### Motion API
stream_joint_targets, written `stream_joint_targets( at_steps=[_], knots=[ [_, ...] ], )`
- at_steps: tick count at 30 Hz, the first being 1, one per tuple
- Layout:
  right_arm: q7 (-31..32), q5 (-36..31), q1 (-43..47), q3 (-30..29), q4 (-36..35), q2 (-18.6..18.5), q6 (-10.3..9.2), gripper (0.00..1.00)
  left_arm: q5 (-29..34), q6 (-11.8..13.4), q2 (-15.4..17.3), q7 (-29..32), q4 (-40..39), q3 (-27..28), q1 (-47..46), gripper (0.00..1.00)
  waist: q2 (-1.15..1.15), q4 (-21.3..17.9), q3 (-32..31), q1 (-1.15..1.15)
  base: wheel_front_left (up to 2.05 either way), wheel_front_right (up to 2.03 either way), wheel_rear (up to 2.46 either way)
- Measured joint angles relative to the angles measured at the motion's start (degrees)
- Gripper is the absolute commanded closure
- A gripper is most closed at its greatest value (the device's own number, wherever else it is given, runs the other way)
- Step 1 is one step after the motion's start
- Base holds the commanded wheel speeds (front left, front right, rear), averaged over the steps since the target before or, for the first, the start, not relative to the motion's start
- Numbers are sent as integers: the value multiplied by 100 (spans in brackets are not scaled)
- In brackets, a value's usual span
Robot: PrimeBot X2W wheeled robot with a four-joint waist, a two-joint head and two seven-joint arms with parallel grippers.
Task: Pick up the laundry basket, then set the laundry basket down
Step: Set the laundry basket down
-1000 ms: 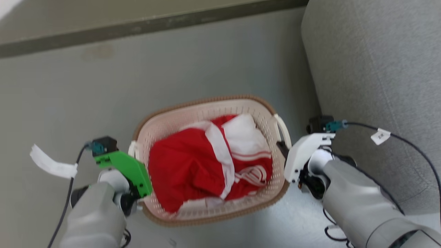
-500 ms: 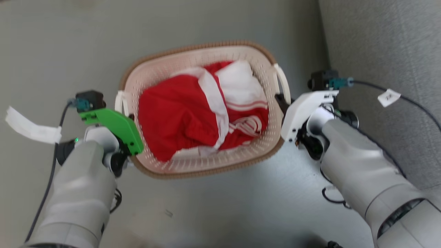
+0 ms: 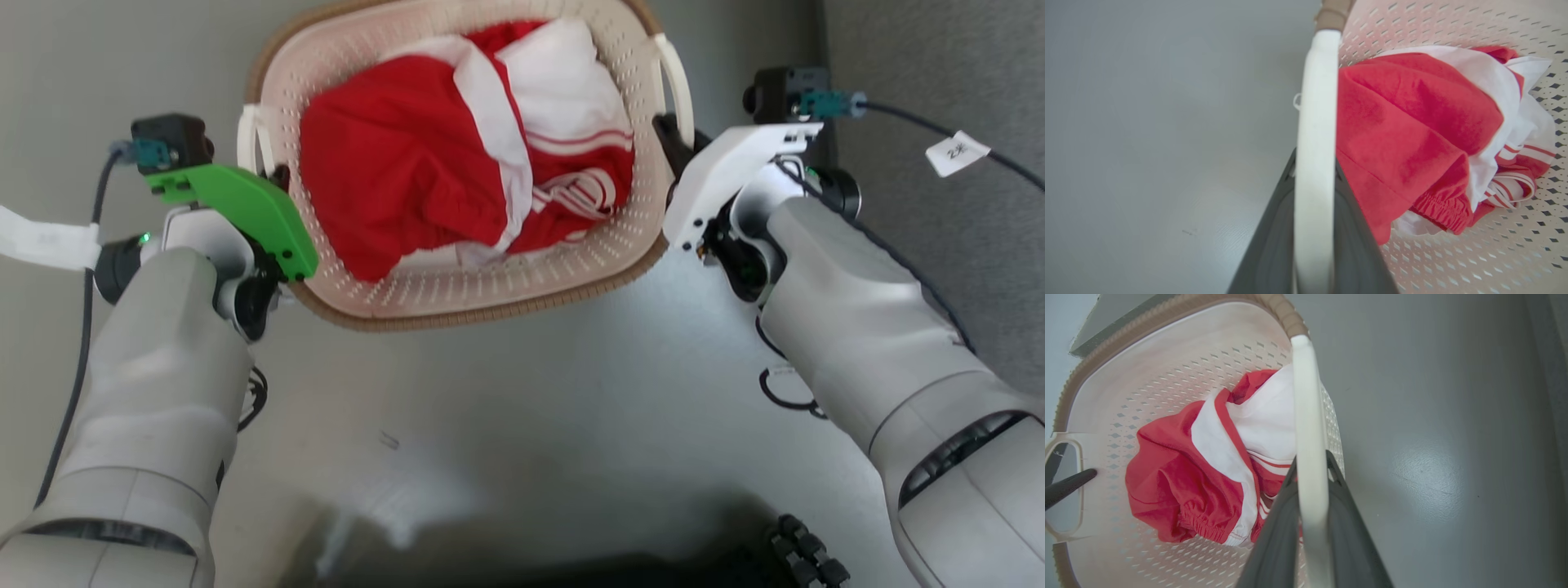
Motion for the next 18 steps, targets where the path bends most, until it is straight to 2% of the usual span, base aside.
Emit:
stream_joint_targets(
  at_steps=[9,18],
  knots=[
    [-174,-14,-187,-9,47,-8,-5,100,41,-1,9,-138,52,-9,-202,100,0,14,575,0,0,0,0],
    [-243,-15,-254,-5,163,15,1,100,54,-44,-8,-240,160,-42,-319,100,0,31,840,0,0,0,0]
  ],
)
